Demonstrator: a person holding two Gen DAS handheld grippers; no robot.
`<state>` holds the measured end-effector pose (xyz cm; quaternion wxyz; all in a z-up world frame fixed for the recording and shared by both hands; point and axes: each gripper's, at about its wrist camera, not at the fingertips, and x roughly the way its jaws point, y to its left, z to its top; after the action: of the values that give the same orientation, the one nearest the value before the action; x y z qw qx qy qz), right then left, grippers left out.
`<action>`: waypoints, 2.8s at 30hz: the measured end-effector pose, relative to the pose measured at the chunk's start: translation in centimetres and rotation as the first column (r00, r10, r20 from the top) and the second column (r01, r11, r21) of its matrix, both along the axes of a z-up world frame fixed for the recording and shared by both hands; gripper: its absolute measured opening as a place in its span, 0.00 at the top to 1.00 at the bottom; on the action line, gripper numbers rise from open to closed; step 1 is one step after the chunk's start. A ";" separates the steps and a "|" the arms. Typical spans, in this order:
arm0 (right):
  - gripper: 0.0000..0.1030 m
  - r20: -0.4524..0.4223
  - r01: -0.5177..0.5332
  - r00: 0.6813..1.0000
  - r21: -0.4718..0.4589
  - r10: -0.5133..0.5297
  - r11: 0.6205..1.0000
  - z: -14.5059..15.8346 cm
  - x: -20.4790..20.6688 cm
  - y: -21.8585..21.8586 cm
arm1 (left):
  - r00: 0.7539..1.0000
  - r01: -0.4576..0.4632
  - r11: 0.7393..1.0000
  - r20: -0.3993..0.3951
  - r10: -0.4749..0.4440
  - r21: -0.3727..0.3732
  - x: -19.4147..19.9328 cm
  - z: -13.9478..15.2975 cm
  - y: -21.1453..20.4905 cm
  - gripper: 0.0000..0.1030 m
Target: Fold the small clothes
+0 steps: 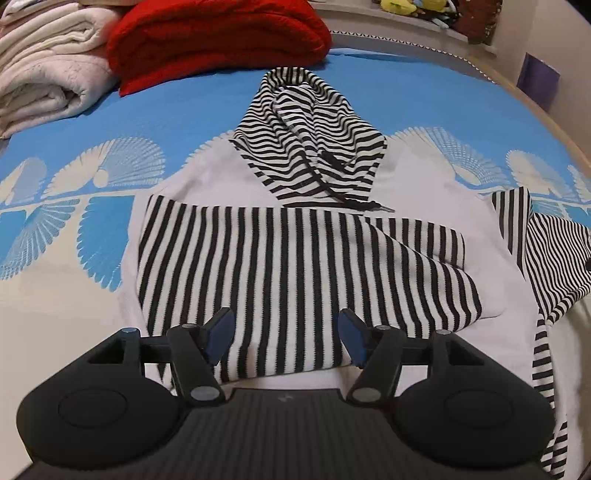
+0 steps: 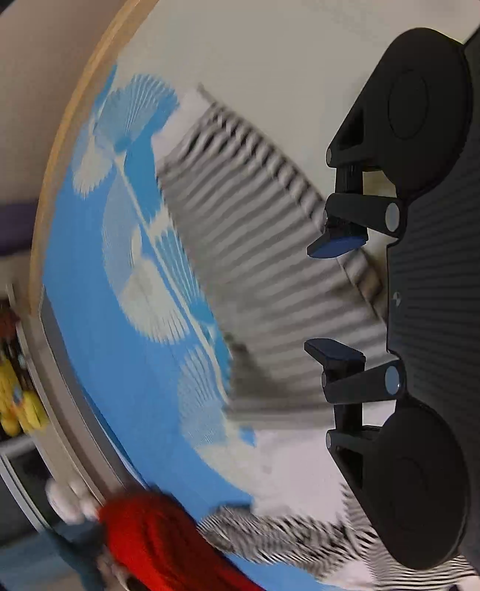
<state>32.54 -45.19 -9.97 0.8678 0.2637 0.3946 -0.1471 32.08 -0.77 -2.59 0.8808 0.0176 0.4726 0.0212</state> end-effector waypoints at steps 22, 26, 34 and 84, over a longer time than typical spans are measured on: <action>0.87 0.055 0.395 0.906 0.248 -0.420 0.884 -7.5 -0.3 -12.8 | 0.999 -0.010 1.000 -0.037 0.010 0.000 0.8 -1.3 0.9 0.34; 1.00 0.071 0.442 0.883 0.209 -0.464 0.873 -7.2 -0.1 -12.0 | 0.999 -0.032 0.999 -0.033 0.032 0.001 0.8 -1.1 2.1 0.34; 1.00 0.385 0.272 0.904 -0.176 -0.189 0.946 5.0 1.6 -1.2 | 0.994 -0.111 0.993 0.005 0.111 -0.035 0.7 0.9 6.2 0.34; 0.56 -0.095 -0.332 0.940 -0.020 0.329 0.943 3.1 1.8 18.1 | 0.973 -0.227 0.965 -0.003 0.229 -0.127 2.1 -1.1 13.9 1.00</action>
<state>34.34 -27.10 -6.85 0.8661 0.1712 0.4692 -0.0183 34.13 13.10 -3.71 0.8747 -0.0931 0.4665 0.0924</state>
